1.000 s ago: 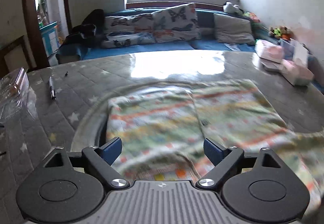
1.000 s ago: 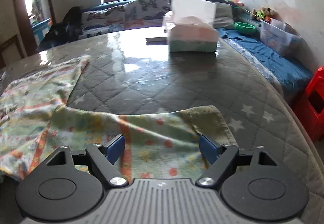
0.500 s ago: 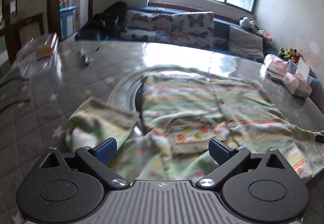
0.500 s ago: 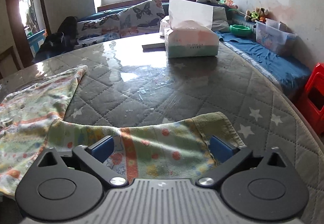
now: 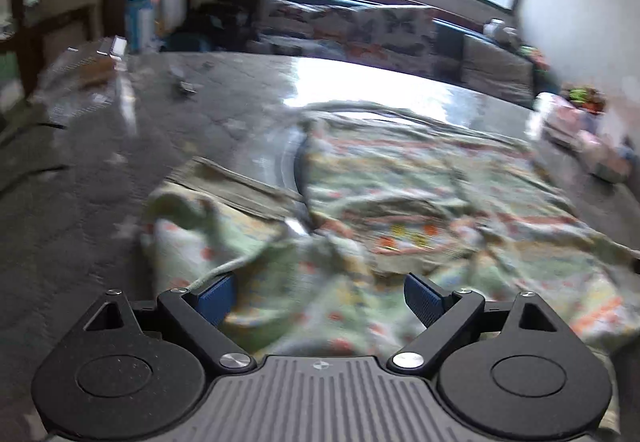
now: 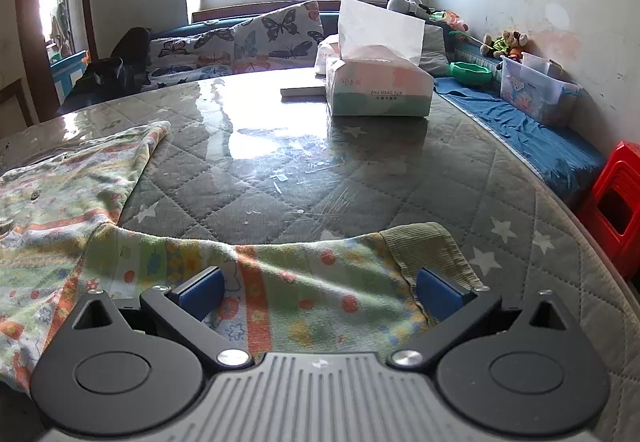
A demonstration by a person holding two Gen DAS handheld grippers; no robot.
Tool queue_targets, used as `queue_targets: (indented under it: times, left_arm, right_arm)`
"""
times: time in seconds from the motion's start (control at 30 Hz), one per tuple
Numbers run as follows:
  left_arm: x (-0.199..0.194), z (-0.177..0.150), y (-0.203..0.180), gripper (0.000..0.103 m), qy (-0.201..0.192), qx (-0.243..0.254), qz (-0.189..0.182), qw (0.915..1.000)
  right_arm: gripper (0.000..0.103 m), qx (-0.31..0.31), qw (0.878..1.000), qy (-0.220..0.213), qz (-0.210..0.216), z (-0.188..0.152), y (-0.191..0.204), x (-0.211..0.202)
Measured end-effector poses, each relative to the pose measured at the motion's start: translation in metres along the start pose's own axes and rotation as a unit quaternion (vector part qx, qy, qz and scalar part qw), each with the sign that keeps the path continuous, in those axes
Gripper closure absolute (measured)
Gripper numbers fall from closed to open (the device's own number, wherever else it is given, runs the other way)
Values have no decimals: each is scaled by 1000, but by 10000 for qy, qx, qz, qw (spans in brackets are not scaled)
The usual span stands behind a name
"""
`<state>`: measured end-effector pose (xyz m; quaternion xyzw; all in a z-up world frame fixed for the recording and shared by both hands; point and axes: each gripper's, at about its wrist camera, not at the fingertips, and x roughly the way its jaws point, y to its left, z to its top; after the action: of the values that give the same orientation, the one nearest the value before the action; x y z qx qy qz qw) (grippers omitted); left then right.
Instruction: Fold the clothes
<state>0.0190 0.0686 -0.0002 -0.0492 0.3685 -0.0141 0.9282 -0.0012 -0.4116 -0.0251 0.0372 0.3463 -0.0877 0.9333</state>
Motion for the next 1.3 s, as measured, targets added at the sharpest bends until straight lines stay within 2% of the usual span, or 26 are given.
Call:
queue_targets:
  times: [0.07,0.13,0.2,0.37,0.47,0.6,0.7,0.87,0.93,1.03,1.17,1.3]
  left_arm:
    - [-4,1,7,11,-226,-129,467,9986]
    - [-7,1,14,10,-436,-214,1036,9934]
    - [-7,0,23,10,-500,-376,1437,9876]
    - [-3,-4,44,10,-493,-689,1894,9782]
    - [-5,-3,59,10,-505,-981,1960,9744]
    - [-4,-4,79,10,-537,-1209,2319,9637]
    - [-1,-4,97,10,-443,-1263,2742,9523]
    - [-10,-6,118,9,-422,-1385,3054,9412]
    - [-15,-5,120,9,-420,-1408,3021,9419]
    - [-22,-4,108,9,-458,-1354,2728,9514]
    - [-24,0,78,7,-538,-922,2238,9688]
    - [-13,0,59,7,-509,-534,2023,9765]
  right_arm:
    - [0,6,10000,-12,6,0,0,0]
    - [0,13,10000,-18,12,0,0,0]
    - [0,14,10000,-24,13,-1,0,0]
    - [0,19,10000,-29,20,-1,-1,-1]
    - [0,18,10000,-29,18,-1,-1,-1]
    - [0,9,10000,-30,12,-1,-1,0]
    - [0,-9,10000,-25,12,-1,-1,0]
    - [0,-162,9999,-31,-2,5,4,-2]
    - [0,-269,9996,-62,79,11,11,-6]
    - [0,-516,9980,-165,313,21,27,-11]
    - [0,-810,9931,-216,821,31,55,-10]
    - [0,-1188,9848,-120,1258,34,84,-4]
